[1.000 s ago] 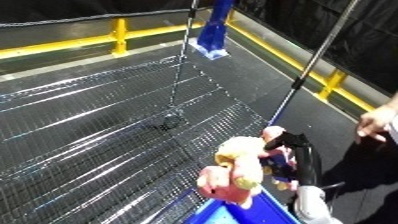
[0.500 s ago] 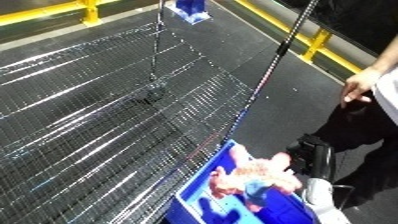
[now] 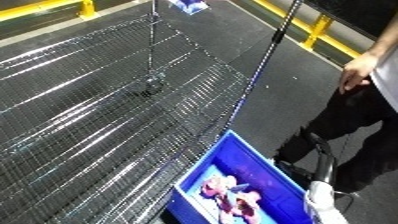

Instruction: Pick up the object and place it into the box

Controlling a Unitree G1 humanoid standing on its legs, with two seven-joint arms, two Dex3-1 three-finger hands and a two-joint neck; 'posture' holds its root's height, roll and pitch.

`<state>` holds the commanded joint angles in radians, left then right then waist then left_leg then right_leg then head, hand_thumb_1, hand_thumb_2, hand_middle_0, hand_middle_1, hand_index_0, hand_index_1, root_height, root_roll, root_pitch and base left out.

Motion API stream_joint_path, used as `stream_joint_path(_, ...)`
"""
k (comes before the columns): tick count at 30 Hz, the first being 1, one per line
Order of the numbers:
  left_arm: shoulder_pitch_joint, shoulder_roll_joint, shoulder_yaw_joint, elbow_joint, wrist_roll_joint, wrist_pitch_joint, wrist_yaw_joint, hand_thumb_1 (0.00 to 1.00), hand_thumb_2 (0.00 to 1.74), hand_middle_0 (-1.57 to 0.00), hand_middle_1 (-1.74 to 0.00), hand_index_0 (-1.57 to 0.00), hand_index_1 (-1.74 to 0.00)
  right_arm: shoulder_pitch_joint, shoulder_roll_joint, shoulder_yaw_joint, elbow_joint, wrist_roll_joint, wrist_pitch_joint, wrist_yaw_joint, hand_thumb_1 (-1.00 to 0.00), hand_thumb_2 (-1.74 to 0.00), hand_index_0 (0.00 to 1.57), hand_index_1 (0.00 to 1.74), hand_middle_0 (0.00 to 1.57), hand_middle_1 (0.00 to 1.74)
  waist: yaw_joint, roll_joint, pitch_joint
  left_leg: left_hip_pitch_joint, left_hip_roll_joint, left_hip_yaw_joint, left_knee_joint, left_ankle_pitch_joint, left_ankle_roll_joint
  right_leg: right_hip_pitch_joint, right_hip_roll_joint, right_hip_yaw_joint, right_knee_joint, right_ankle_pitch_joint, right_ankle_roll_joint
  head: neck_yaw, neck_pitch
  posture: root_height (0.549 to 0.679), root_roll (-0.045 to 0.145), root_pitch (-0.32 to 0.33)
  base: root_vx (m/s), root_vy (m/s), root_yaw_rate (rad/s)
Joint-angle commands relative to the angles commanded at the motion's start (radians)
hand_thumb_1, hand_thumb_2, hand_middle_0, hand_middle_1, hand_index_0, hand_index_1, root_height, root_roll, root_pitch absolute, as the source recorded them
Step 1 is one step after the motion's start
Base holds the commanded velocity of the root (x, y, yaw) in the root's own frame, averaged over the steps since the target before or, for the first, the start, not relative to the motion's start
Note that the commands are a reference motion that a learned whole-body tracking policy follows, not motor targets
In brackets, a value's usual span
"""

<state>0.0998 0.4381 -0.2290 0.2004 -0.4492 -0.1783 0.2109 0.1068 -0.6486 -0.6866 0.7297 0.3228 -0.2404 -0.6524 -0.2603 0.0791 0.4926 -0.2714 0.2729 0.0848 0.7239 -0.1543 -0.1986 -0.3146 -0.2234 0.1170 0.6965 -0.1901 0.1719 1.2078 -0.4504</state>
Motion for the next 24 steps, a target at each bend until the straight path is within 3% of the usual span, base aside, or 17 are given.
stream_joint_path(6, 0.012, -0.007, 0.011, -0.005, 0.005, 0.002, 0.002, 1.00, 1.74, -1.57, -1.74, -1.57, -1.74, -0.005, 0.018, 0.044, -0.072, -0.055, 0.014, -0.004, 0.00, 0.00, 0.00, 0.00, 0.00, 0.00, 0.014, 0.001, -0.005, 0.006, -0.003, 0.000, -0.011, 0.003, 0.0015, 0.007, 0.0018, -0.002, -0.003, -0.005, 0.0020, -0.045, -0.017, 0.626, 0.063, -0.196, 0.010, -0.001, 0.023)
stream_joint_path(13, 0.023, -0.024, 0.034, 0.003, 0.016, 0.015, -0.003, 1.00, 1.74, -1.57, -1.74, -1.57, -1.74, -0.008, 0.050, 0.127, -0.190, -0.125, 0.045, 0.044, 0.00, 0.00, 0.00, 0.00, 0.00, 0.00, 0.038, -0.004, -0.005, 0.011, -0.008, -0.006, -0.023, 0.006, 0.0038, 0.015, 0.0025, -0.010, -0.005, -0.009, 0.0042, -0.172, -0.046, 0.627, 0.060, -0.196, 0.007, -0.011, 0.045)
stream_joint_path(24, 0.045, -0.048, 0.068, -0.006, 0.020, 0.033, -0.009, 1.00, 1.74, -1.57, -1.74, -1.57, -1.74, -0.042, 0.099, 0.228, -0.361, -0.202, 0.063, 0.091, 0.00, 0.00, 0.00, 0.00, 0.00, 0.00, 0.092, -0.008, 0.003, 0.011, -0.016, -0.016, -0.026, 0.011, 0.0077, 0.014, 0.0015, -0.021, 0.013, -0.016, 0.0078, -0.354, -0.071, 0.624, 0.054, -0.203, -0.006, -0.015, 0.072)
